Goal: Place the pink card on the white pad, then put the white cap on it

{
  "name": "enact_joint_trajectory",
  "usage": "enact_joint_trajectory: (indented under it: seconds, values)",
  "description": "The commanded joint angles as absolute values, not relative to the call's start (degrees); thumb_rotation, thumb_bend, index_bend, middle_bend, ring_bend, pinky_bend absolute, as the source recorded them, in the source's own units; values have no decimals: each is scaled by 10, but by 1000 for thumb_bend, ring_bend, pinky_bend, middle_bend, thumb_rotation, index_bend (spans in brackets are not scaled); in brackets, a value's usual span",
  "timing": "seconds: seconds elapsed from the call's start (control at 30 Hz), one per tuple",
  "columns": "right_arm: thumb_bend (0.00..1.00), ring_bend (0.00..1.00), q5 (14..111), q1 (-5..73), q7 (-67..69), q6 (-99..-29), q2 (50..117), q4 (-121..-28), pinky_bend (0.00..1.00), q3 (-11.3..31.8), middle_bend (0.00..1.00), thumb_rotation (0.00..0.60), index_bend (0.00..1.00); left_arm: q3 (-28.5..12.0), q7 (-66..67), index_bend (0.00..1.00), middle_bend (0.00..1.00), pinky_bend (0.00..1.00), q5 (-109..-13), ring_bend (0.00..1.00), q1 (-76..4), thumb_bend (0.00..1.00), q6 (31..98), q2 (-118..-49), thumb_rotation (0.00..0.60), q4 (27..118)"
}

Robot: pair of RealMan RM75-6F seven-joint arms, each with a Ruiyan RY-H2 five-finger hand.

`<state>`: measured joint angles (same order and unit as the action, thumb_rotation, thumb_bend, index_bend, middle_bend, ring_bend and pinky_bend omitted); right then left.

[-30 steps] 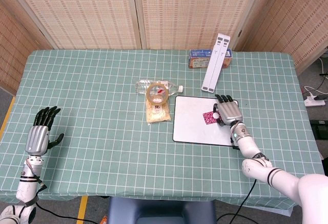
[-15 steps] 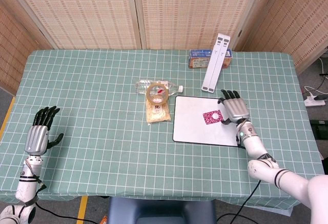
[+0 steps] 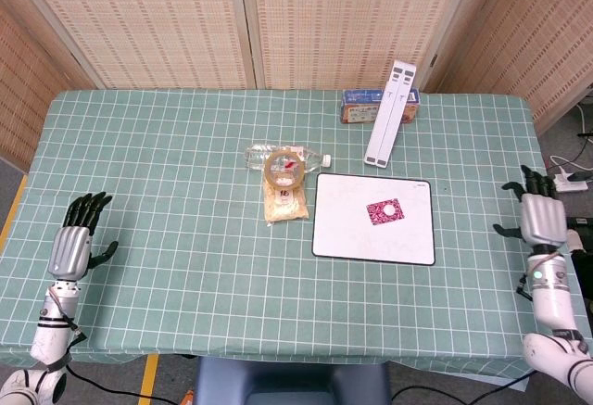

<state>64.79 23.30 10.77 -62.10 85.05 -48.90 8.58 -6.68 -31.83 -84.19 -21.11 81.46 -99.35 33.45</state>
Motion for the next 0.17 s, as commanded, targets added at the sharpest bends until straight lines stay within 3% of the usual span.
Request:
enact_joint_trajectory:
  seconds: [0.03, 0.17]
  values:
    - [92, 0, 683, 194, 211, -646, 888, -389, 0, 80, 0, 600, 301, -67, -313, 130, 72, 0, -844, 0, -211, 234, 820, -994, 600, 337]
    - [92, 0, 692, 195, 252, -642, 899, -353, 0, 89, 0, 600, 301, -65, -306, 130, 72, 0, -844, 0, -212, 233, 814, -995, 600, 338]
